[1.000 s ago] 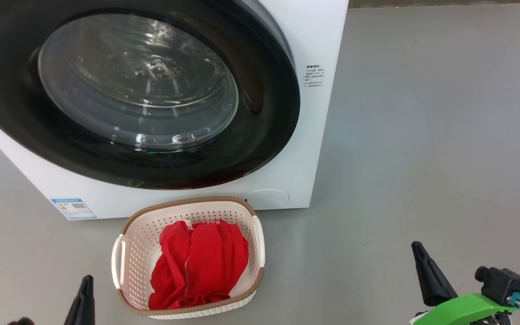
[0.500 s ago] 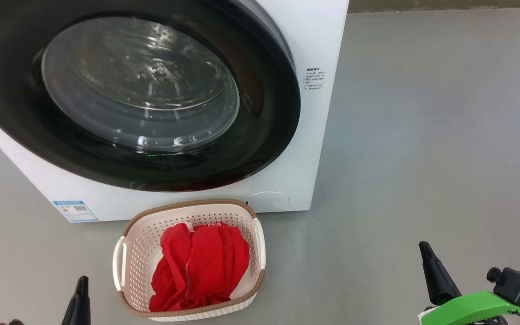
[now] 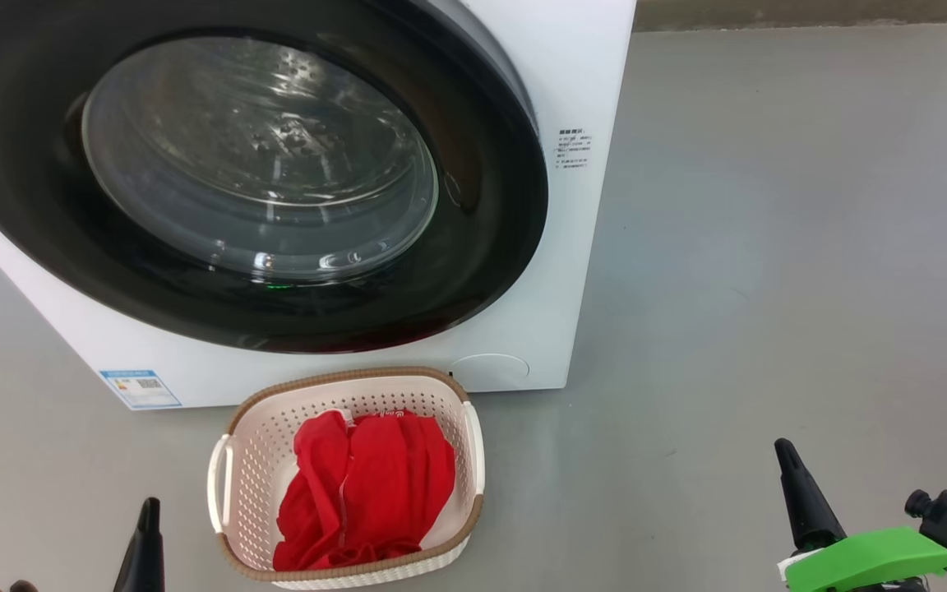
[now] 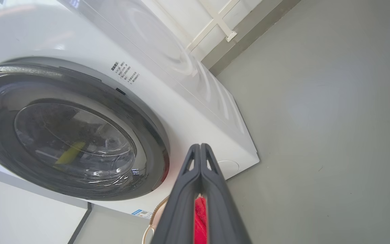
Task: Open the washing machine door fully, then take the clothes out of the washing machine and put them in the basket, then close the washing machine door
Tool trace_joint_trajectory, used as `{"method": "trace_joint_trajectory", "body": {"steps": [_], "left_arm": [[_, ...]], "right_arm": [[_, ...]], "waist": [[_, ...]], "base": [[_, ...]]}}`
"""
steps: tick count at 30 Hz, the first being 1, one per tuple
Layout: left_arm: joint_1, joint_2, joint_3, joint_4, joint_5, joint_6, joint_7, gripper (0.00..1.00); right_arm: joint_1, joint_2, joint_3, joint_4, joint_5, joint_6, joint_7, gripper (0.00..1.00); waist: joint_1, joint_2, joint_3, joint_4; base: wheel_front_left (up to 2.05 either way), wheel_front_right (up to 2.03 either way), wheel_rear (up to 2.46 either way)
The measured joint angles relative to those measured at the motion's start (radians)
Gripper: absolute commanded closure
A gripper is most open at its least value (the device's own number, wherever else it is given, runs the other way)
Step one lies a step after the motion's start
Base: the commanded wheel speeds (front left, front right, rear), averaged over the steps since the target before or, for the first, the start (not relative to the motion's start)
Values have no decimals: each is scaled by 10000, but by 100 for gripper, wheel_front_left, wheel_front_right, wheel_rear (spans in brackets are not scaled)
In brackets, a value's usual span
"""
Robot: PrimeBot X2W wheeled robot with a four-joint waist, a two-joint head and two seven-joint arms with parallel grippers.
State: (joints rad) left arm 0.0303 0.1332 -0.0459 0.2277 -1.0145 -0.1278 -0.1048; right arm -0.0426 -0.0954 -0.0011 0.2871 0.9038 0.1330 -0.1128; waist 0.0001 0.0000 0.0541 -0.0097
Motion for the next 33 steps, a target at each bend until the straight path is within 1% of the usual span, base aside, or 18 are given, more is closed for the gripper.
{"method": "trace_joint_trajectory", "body": {"steps": [22, 24, 33], "left_arm": [[-236, -196, 318, 109, -1931, 0, 617, 100], [-368, -261, 378, 127, -2247, 0, 725, 100], [-422, -395, 497, 171, -2997, 0, 980, 100]], "right_arm": [[-22, 65, -288, -38, 2318, -8, 619, 100], [-35, 67, -393, -52, 2685, -8, 723, 100], [-37, 113, -472, -67, 3561, -8, 953, 100]], "waist": [[0, 0, -164, 31], [0, 0, -186, 35], [0, 0, -253, 48]], "base": [[0, 0, 0], [0, 0, 0], [0, 0, 0]]}}
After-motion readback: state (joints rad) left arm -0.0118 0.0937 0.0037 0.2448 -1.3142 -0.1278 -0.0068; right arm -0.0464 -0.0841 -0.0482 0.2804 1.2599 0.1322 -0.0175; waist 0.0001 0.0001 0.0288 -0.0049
